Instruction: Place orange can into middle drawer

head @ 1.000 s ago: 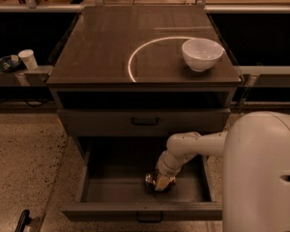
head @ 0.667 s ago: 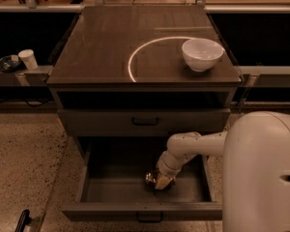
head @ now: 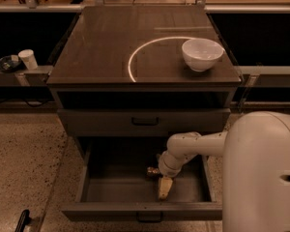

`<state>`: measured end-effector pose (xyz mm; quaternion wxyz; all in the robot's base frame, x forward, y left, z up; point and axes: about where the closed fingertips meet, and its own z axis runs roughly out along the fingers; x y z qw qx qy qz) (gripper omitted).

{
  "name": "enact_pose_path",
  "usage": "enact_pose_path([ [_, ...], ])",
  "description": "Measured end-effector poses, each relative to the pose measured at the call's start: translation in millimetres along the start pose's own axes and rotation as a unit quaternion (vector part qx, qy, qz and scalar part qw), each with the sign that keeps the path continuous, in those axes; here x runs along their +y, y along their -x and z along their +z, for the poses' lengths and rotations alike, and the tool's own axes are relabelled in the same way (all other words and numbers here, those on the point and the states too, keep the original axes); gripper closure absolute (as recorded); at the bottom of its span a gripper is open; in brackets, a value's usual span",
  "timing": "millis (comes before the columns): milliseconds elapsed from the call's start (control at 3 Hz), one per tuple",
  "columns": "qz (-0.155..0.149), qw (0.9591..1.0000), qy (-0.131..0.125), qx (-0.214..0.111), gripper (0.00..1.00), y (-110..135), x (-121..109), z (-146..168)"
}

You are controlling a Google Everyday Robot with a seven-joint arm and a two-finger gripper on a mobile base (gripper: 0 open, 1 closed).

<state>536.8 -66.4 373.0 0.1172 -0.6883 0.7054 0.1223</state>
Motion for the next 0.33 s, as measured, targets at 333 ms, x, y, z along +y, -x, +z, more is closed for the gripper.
enact_pose_path([
  [333, 0.000, 1.0000, 0.000, 0.000, 0.00, 0.0, 0.0, 0.0],
])
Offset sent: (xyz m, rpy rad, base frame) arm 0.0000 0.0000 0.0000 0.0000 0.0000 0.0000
